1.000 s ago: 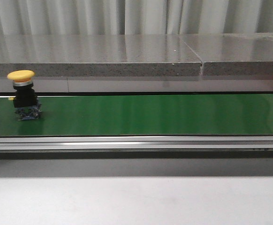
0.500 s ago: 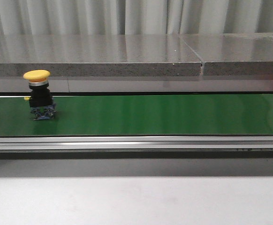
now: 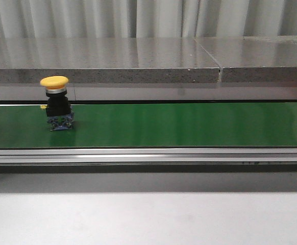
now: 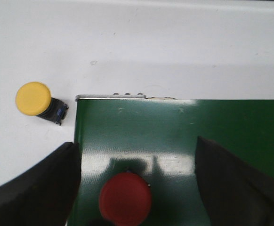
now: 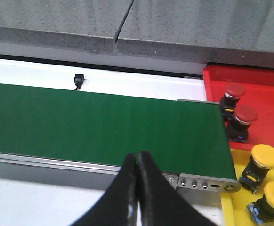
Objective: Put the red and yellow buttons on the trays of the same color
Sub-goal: 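Set the red button on the green belt and open the left gripper, then move the right gripper above the yellow button riding the belt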
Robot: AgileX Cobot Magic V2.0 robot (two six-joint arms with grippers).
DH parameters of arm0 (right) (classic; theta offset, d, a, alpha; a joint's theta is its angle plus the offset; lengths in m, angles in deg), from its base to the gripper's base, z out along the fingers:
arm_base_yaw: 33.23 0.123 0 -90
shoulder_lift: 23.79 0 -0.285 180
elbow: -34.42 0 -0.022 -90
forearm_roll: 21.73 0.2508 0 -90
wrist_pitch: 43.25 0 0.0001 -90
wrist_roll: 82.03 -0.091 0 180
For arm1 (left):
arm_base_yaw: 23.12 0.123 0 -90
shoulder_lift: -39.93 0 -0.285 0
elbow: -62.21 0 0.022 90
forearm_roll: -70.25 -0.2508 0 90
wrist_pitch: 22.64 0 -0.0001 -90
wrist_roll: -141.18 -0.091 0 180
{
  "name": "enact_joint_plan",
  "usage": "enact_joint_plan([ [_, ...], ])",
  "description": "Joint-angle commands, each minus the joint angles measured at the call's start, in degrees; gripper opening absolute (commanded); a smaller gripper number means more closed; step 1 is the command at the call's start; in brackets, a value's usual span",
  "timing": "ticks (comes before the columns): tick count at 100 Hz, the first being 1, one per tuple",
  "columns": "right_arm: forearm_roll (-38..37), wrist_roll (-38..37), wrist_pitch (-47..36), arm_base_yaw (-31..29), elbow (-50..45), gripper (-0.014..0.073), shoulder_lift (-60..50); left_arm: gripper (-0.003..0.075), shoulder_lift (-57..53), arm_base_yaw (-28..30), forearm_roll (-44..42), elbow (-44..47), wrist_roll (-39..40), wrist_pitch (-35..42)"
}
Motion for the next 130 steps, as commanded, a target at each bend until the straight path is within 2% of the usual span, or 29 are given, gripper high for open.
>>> enact_joint_plan([
  [1, 0.2, 0.4, -4.1, 0.1, 1.4, -0.0066, 0.6, 0.0358, -4.6, -3.1, 1.6, 0.6, -2.0, 4.3],
  [19, 0.2, 0.4, -4.1, 0.1, 1.4, -0.0066, 0.6, -0.002, -11.0, -8.2, 1.6, 5.8, -2.1, 7.5],
  [41, 0.2, 0.4, -4.1, 0.1, 1.4, -0.0066, 0.6, -0.0021, -20.1, -10.6, 3.7, 10.8, -2.1, 8.0],
  [111, 0.2, 0.4, -4.1, 0.1, 1.4, -0.0066, 0.6, -0.0021, -56.7, -10.6, 6.0, 32.5, -2.1, 6.2],
  [130, 0.4, 0.3, -4.4, 0.1, 1.4, -0.0066, 0.6, -0.0021, -61.2, -10.6, 6.0, 34.5, -2.1, 3.8],
])
